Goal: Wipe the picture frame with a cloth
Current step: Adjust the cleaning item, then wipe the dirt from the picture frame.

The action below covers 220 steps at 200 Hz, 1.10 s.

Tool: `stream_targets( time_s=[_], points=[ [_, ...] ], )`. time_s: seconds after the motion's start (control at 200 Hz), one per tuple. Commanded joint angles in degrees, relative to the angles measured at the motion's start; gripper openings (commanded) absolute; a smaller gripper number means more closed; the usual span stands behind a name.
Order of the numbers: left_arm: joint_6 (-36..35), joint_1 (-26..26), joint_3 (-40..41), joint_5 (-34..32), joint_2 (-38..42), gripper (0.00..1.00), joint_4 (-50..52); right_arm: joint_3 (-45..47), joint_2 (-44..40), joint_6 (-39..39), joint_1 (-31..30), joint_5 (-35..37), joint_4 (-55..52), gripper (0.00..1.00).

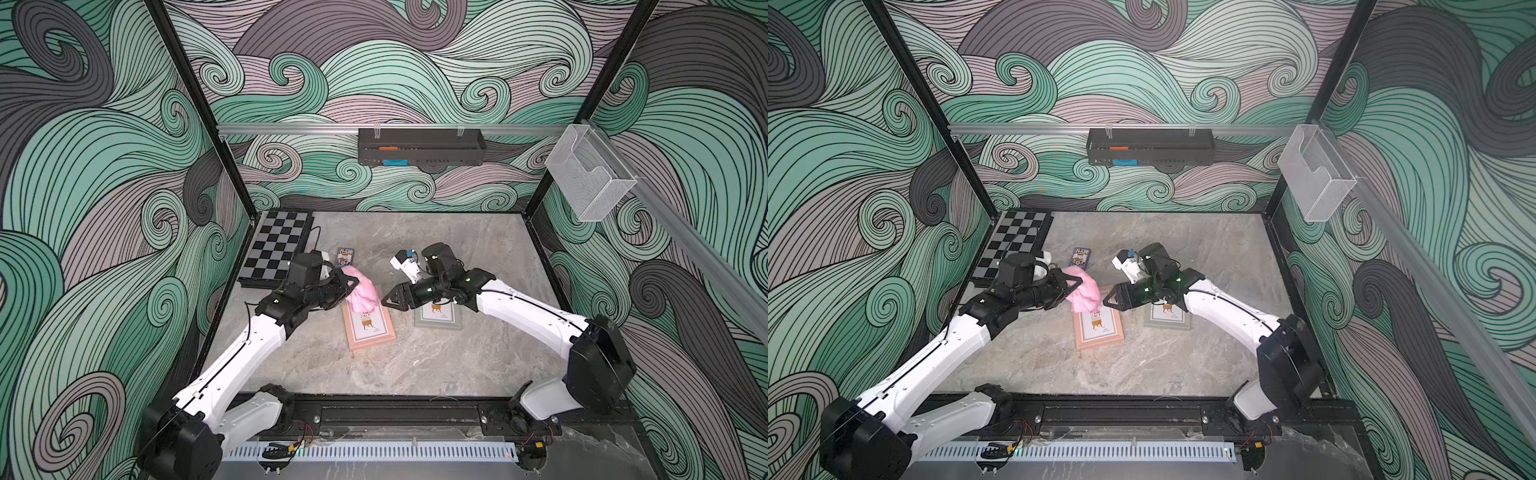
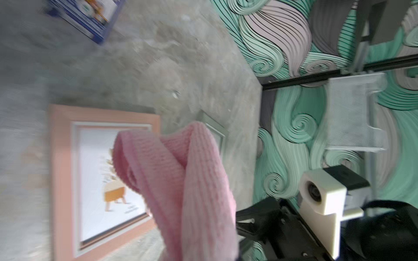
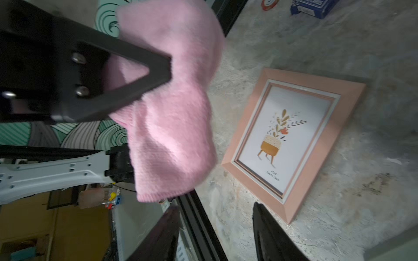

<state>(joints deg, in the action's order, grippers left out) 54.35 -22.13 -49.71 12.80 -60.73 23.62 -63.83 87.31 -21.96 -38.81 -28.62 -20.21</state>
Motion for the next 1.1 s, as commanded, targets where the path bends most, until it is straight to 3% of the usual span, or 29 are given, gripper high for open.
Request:
stream_targets(
  time_s=[0.0,0.16,0.44,0.675,1.096],
  points=[
    [-7.79,-0.01,-2.86,-18.43,-1.03,0.0,23.34,-2.62,5.58,5.3,-1.39,14.01,-5.17,0.55],
    [-6.49,-0.42,-4.38,-25.39,-2.12,0.0,27.93,-5.86,13.76,7.46,-5.55,26.17,-5.23,0.53],
    [-6.88,-0.72,-2.23,-23.08,-2.36,0.0,26.17,-12.89,21.95,8.6,-9.17,40.27,-7.34,0.54],
    [-8.79,-0.66,-2.39,-22.21,-3.19,0.0,23.95,-16.96,28.12,8.17,-9.62,40.64,-9.22,0.52],
    [-8.67,-0.72,-2.08,-18.53,-4.38,0.0,20.37,-13.94,29.02,5.64,-9.62,35.2,-10.26,0.48]
  ],
)
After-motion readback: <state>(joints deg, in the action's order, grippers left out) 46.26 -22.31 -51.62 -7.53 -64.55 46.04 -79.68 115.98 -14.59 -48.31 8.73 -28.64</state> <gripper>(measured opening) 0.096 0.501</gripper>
